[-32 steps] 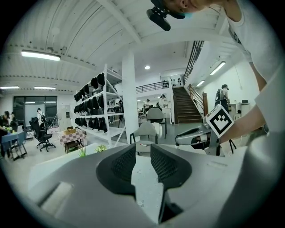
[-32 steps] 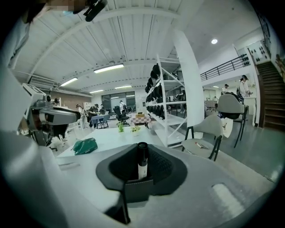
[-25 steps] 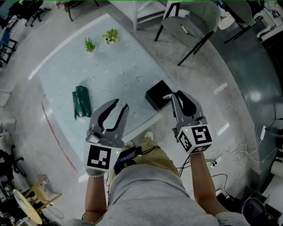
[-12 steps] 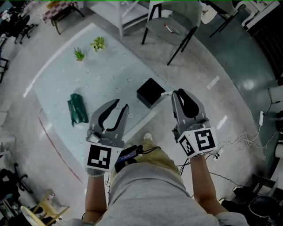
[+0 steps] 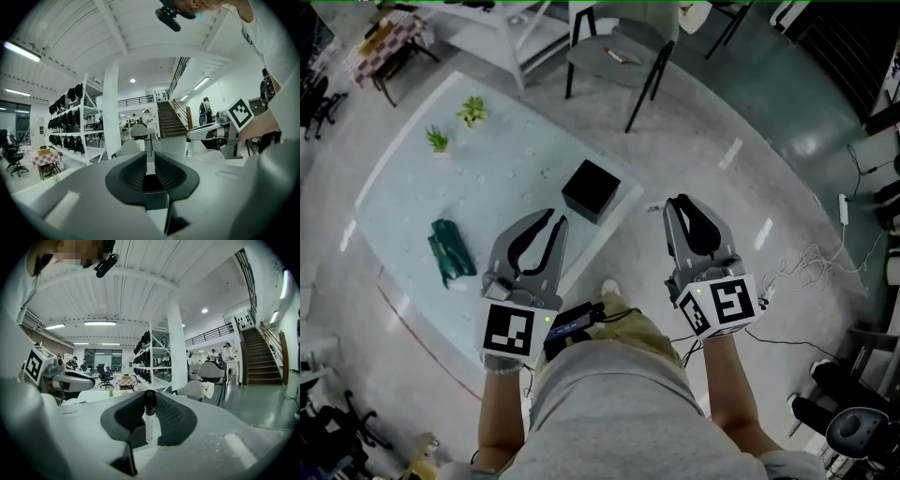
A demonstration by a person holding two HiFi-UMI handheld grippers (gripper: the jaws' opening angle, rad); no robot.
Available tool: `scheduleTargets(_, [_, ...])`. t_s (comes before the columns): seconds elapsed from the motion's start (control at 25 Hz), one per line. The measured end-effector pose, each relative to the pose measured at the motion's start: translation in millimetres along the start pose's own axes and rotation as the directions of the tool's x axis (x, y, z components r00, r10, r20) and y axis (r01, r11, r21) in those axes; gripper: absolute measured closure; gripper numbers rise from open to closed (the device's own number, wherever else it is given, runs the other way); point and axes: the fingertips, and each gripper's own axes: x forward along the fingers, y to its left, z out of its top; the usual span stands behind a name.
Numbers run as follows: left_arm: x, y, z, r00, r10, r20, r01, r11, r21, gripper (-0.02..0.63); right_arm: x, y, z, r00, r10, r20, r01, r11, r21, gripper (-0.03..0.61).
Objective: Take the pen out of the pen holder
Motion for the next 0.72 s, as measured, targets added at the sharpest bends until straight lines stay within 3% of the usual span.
scheduleTargets(0.72, [16, -31, -5, 0.986, -0.166, 0.003, 0.166, 0.986, 0.034, 0.615, -48, -13, -24, 0.987, -0.153, -0.052, 0.154, 0.988, 0.014, 0.511])
